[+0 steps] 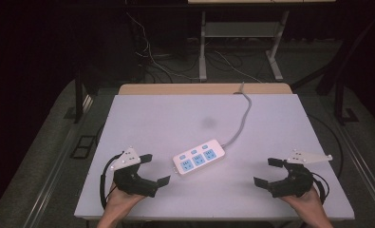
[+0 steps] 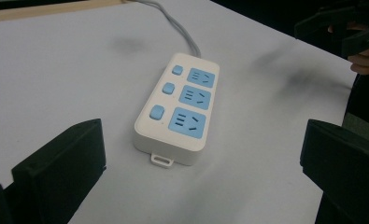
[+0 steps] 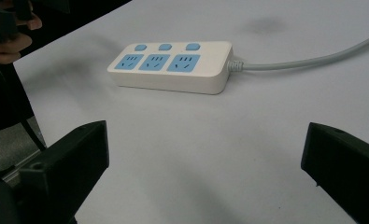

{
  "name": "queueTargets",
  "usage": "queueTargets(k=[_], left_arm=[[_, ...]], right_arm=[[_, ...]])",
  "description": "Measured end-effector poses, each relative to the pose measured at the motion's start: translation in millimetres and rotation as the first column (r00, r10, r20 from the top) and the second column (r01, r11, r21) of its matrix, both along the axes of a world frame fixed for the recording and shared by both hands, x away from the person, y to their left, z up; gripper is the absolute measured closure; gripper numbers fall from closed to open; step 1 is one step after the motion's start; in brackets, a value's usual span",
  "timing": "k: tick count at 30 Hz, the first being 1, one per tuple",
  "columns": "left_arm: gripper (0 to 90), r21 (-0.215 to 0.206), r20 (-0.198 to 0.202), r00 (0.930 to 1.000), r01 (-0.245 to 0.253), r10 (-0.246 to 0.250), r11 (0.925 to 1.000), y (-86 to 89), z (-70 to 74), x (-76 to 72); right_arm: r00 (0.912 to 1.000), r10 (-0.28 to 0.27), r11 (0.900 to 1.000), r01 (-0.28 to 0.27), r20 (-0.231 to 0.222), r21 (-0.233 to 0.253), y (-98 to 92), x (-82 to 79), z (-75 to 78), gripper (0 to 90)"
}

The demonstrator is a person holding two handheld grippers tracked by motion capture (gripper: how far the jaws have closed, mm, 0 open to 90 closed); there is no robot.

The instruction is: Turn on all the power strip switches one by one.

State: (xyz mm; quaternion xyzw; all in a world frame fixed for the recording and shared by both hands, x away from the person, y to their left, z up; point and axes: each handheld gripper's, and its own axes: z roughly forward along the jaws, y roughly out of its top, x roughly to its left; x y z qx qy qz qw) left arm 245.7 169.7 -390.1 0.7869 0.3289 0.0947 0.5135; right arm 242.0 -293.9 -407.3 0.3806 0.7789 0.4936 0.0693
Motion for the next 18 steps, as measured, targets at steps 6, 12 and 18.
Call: queueTargets(k=[6,12,18], left_arm=[[0.0,0.036,-0.023,0.9992,0.034,-0.034,0.9988,-5.2,5.4,5.4],[0.0,0.075,-0.052,0.9971,0.059,-0.055,0.9954,-10.7,11.4,14.8],[0.0,0.111,-0.069,0.995,0.08,-0.072,0.9906,-15.6,19.4,24.0]], right_arm=[[1.0,-0.002,1.0,0.002,0.002,-0.01,-0.3,0.0,-0.4,0.9],[1.0,-0.006,1.0,0.006,0.005,-0.012,-0.5,-0.8,0.0,0.9],[1.0,-0.005,1.0,0.005,0.007,-0.013,-0.9,-0.7,-0.1,0.9]])
